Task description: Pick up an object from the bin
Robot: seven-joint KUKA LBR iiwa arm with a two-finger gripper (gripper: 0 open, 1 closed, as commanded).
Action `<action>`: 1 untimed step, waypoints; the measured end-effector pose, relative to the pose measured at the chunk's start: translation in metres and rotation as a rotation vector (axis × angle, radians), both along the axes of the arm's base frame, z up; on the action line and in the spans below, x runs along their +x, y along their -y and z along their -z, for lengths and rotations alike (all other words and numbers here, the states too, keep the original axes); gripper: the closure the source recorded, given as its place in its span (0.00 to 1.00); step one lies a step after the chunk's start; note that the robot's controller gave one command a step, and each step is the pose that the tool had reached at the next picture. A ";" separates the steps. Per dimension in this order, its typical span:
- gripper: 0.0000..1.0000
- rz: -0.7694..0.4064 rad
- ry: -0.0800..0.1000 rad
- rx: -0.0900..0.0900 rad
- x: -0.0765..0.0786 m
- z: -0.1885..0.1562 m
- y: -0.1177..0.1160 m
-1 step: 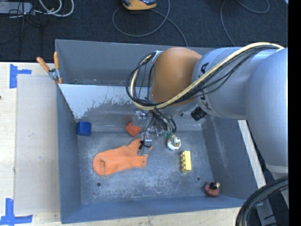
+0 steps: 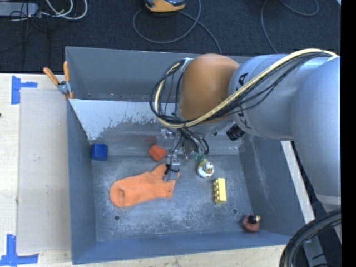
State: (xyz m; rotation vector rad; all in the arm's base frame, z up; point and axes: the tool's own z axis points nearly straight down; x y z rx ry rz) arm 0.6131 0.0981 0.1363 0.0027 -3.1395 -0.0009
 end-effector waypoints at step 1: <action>0.00 -0.013 0.000 0.000 -0.031 0.043 -0.020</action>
Offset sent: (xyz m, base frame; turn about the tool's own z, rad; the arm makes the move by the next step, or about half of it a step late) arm -0.0380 0.0182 -0.0605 0.0807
